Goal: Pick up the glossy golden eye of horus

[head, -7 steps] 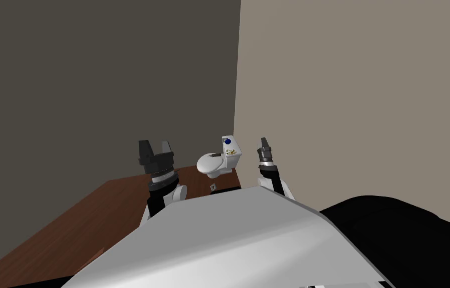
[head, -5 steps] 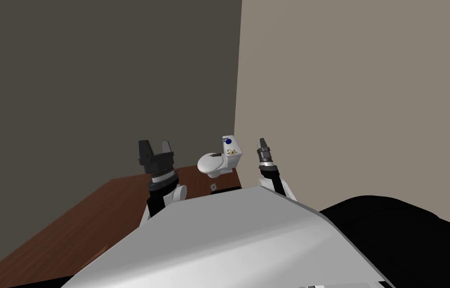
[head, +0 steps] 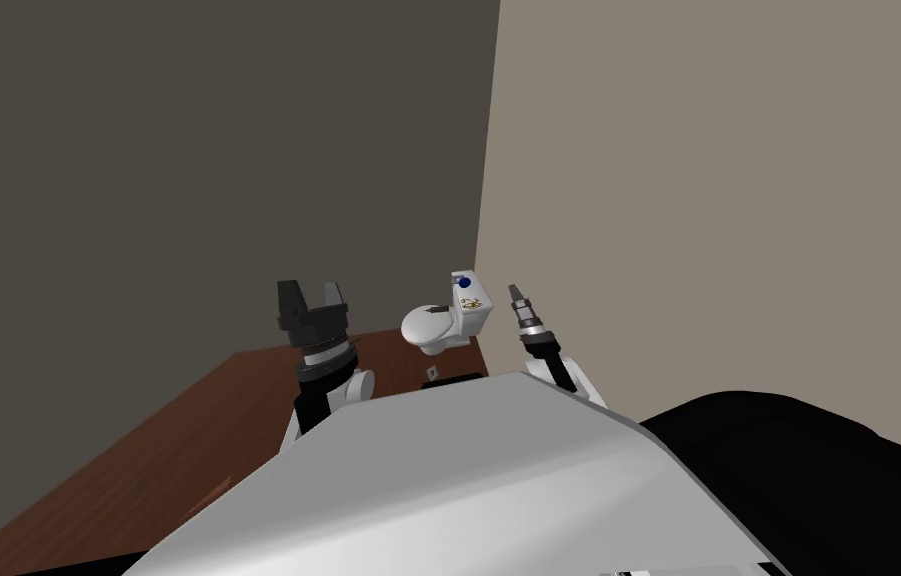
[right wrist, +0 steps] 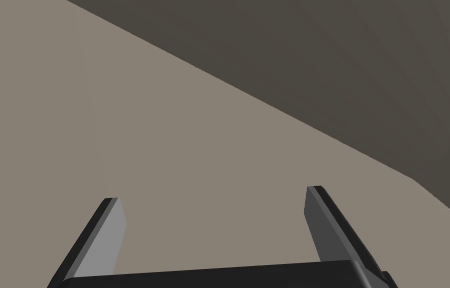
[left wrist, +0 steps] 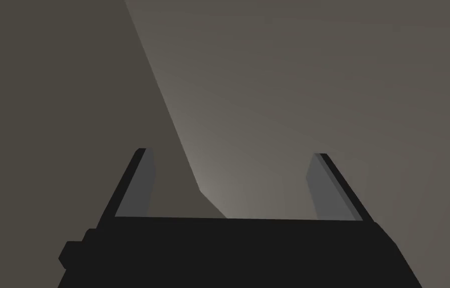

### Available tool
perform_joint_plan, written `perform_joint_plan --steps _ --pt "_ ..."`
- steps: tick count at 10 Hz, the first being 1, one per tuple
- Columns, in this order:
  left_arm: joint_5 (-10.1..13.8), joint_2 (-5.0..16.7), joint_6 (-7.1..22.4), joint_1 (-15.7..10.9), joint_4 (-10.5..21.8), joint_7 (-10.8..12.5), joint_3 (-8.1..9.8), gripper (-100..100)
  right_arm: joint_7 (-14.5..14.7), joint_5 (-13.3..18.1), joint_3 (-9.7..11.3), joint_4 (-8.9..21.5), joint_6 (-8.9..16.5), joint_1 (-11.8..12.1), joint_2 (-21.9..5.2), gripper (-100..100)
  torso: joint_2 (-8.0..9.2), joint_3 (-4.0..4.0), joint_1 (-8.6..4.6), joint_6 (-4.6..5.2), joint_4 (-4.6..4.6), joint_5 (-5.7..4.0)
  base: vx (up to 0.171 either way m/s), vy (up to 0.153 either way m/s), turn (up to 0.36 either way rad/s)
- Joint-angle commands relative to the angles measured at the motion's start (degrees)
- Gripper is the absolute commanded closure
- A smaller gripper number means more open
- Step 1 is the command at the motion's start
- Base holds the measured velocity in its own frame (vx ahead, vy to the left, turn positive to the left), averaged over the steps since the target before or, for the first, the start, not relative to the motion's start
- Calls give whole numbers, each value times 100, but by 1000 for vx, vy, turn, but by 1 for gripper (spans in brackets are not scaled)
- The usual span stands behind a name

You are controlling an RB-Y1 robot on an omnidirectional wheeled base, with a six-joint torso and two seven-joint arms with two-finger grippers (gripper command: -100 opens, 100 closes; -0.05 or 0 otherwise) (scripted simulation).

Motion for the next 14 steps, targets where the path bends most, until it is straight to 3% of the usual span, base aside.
perform_joint_plan --steps 1,6,7,14 --pt "0 0 0 0 0 0 0 0 239 233 -14 182 101 -20 -233 -100 0 0 0 0 0 0 1 107 70" --pt "0 0 0 0 0 0 0 0 1037 1042 -107 813 381 27 -949 -100 -3 -2 12 -1 0 3 12 123 87" --pt "0 0 0 0 0 0 0 0 1081 1077 -107 813 381 27 -949 -100 -3 -2 15 -1 -1 3 8 86 23" --pt "0 0 0 0 0 0 0 0 2107 2155 -206 1575 701 88 -1780 -100 1 0 2 1 0 1 11 95 81"
